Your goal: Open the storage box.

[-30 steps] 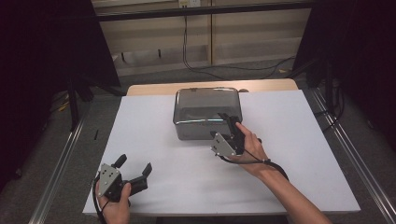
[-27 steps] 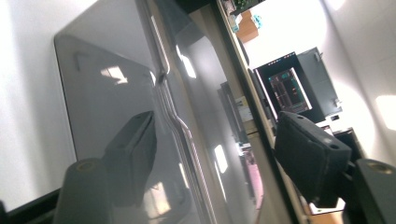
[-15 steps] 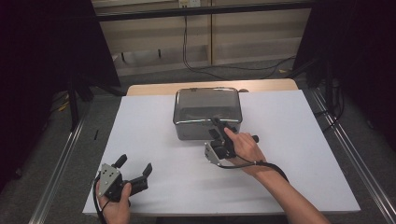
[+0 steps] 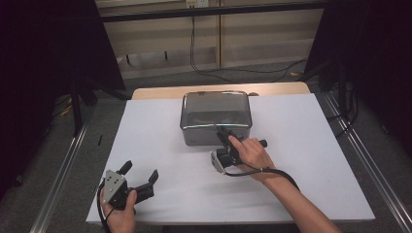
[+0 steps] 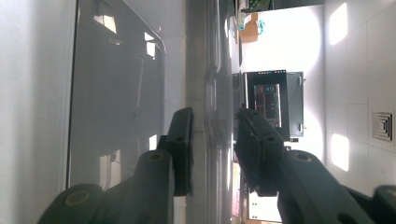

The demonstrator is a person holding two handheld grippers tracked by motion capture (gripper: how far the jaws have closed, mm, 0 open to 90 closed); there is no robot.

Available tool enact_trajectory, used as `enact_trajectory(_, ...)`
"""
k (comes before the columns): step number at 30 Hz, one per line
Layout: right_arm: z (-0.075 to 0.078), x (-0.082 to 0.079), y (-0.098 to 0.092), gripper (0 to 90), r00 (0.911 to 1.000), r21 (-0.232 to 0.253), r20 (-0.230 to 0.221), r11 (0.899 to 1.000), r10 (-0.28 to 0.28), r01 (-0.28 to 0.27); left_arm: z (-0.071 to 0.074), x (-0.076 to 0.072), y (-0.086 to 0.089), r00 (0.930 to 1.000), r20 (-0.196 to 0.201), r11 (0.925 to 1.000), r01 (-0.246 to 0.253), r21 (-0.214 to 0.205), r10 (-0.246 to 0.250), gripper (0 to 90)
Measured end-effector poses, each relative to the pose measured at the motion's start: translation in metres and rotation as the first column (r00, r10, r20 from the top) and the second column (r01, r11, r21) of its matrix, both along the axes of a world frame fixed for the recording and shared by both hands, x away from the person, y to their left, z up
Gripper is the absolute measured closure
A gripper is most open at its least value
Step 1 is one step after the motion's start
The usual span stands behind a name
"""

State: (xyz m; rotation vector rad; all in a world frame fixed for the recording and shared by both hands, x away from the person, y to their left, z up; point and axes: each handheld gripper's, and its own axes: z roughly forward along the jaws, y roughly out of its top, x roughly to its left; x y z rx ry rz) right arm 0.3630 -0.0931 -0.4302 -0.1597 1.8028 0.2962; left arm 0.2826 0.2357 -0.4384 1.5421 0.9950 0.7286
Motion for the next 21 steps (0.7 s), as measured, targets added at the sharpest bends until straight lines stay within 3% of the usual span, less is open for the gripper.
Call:
enact_trajectory(8, 0.0008, -0.0001, 0.0019, 79.4, 1.0, 0.02, -0.008, 1.0, 0.006, -0.006, 0.0, 0.0, 0.0001, 1.0, 0.004, 1.0, -0.001, 0.0, 0.001, 3.2)
enact_trajectory(16, 0.0014, -0.0002, 0.0024, 80.3, 0.9999, 0.021, -0.005, 1.0, 0.009, -0.009, 0.0017, 0.0009, -0.0018, 0.9999, 0.01, 0.9997, -0.008, 0.021, 0.008, 3.2)
enact_trajectory(21, 0.0027, -0.0008, 0.0019, 80.5, 1.0, 0.031, -0.007, 1.0, 0.006, -0.006, 0.003, 0.0028, -0.0031, 0.9999, 0.009, 0.9992, 0.013, 0.037, -0.013, 3.1)
